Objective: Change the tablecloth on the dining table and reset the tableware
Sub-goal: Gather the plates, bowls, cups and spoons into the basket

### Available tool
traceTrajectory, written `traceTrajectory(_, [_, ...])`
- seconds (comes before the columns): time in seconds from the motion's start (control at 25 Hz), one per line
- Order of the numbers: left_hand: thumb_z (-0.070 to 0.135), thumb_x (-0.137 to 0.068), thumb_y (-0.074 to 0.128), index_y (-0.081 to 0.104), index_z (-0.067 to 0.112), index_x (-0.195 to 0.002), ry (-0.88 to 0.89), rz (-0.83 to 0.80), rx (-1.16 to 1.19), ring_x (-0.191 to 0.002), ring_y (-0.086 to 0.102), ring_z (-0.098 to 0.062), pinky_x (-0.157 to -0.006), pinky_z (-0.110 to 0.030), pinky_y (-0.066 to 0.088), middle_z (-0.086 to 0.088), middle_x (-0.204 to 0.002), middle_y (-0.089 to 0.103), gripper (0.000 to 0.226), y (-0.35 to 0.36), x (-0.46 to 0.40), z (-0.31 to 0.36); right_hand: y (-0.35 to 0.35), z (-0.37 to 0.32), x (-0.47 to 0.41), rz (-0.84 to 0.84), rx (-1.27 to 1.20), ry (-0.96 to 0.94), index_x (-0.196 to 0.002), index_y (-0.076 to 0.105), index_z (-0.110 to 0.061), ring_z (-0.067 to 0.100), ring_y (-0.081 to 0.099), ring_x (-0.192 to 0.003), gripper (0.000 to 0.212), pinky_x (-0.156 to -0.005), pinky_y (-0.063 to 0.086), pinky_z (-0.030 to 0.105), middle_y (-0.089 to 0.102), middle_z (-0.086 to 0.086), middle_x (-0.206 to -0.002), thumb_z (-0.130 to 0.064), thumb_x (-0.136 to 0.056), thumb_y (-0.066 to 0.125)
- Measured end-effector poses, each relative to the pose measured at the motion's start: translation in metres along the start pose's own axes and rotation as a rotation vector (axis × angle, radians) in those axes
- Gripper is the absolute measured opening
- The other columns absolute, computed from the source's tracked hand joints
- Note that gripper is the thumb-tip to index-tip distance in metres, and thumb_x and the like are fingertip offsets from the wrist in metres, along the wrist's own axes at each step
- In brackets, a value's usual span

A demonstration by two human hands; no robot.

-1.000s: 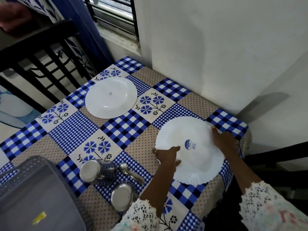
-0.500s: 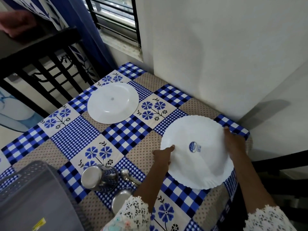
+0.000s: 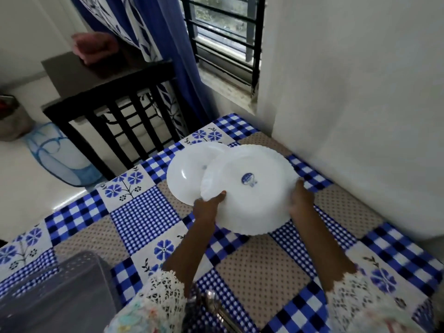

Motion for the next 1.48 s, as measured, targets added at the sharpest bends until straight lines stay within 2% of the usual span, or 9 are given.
traceTrajectory(0.08, [0.016,-0.069,0.082,0.047,-0.002,-0.129,0.053,0.068,-0.017,-0.118,0.052,-0.031,-0.097,-0.032,0.043,-0.014,-0.13,0.054,0.072,-0.027,-0.032,0.014,0.054,-0.003,0.002,-0.059,0.0,-0.008,-0.134,0.042,0.002,0.033,0.048,-0.124,0.051,-0.096,0.042,0.035,0.047,0.02,-0.139,-0.035,-0.1,0.035])
traceTrajectory(0.2, [0.015,-0.063,0.085,0.041,0.0,-0.135,0.105,0.14,-0.043,-0.12,0.051,-0.033,-0.1,-0.049,0.045,-0.016,-0.135,0.05,0.086,-0.057,-0.071,0.027,0.11,0.001,0.005,-0.058,-0.011,0.071,-0.133,0.041,0.007,0.035,0.049,-0.122,0.059,-0.096,0.042,0.039,0.047,0.023,-0.137,-0.041,-0.1,0.034])
traceTrajectory(0.4, [0.025,-0.067,0.084,0.044,0.001,-0.134,0.159,0.215,-0.219,-0.121,0.049,-0.035,-0.098,-0.049,0.045,-0.019,-0.134,0.05,0.081,-0.084,-0.112,0.039,0.17,0.008,0.005,-0.105,0.012,0.025,-0.131,0.044,0.006,0.035,0.051,-0.119,0.058,-0.097,0.044,0.04,0.05,0.022,-0.134,-0.04,-0.095,0.047])
traceTrajectory(0.64, [0.047,-0.081,0.066,0.032,0.003,-0.144,0.215,0.28,-0.597,-0.141,0.022,-0.027,-0.115,-0.033,0.017,-0.016,-0.151,0.026,0.084,-0.086,-0.118,0.044,0.18,0.008,0.002,0.02,0.522,-0.136,-0.128,0.047,0.004,0.036,0.045,-0.122,0.066,-0.1,0.04,0.045,0.044,0.024,-0.133,-0.051,-0.091,0.048])
traceTrajectory(1.08, [0.053,-0.091,0.045,0.02,0.006,-0.148,0.127,0.194,-0.863,-0.142,0.014,-0.033,-0.115,-0.04,0.017,-0.02,-0.152,0.013,0.078,-0.083,-0.126,0.048,0.19,0.003,-0.007,-0.02,0.528,-0.047,-0.131,0.043,0.0,0.037,0.044,-0.122,0.077,-0.103,0.038,0.05,0.044,0.024,-0.135,-0.064,-0.087,0.042])
traceTrajectory(1.16, [0.054,-0.092,0.043,0.018,0.008,-0.148,0.116,0.186,-0.882,-0.142,0.014,-0.035,-0.115,-0.043,0.016,-0.023,-0.151,0.013,0.077,-0.08,-0.124,0.051,0.191,0.001,-0.009,-0.046,0.45,-0.071,-0.132,0.042,-0.001,0.036,0.047,-0.12,0.075,-0.101,0.041,0.048,0.044,0.022,-0.135,-0.06,-0.087,0.047])
traceTrajectory(1.32, [0.052,-0.094,0.042,0.021,0.006,-0.148,0.092,0.209,-0.843,-0.139,0.019,-0.039,-0.114,-0.043,0.018,-0.024,-0.15,0.015,0.074,-0.081,-0.125,0.052,0.188,-0.006,0.005,-0.05,0.16,-0.147,-0.136,0.035,-0.003,0.033,0.048,-0.122,0.07,-0.099,0.043,0.043,0.042,0.019,-0.139,-0.03,-0.082,0.07])
traceTrajectory(1.4, [0.048,-0.096,0.041,0.021,0.004,-0.148,0.126,0.205,-0.808,-0.14,0.021,-0.037,-0.113,-0.04,0.021,-0.023,-0.151,0.018,0.071,-0.082,-0.124,0.053,0.186,0.002,0.012,-0.106,0.025,-0.041,-0.135,0.037,-0.001,0.032,0.052,-0.118,0.068,-0.097,0.046,0.043,0.047,0.017,-0.137,-0.018,-0.08,0.074])
traceTrajectory(1.48, [0.043,-0.097,0.04,0.018,0.005,-0.149,0.152,0.168,-0.725,-0.142,0.02,-0.033,-0.113,-0.037,0.023,-0.02,-0.154,0.018,0.067,-0.083,-0.118,0.053,0.191,0.007,0.025,-0.275,-0.129,0.112,-0.126,0.048,0.001,0.027,0.058,-0.099,0.053,-0.077,0.054,0.043,0.056,0.011,-0.123,-0.012,-0.081,0.072])
Point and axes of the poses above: each hand's wrist, its own x-axis away from the middle knuckle, its own y-axis out of the palm, z = x × y, the point moved 8 cm from there along -x, towards the middle knuckle
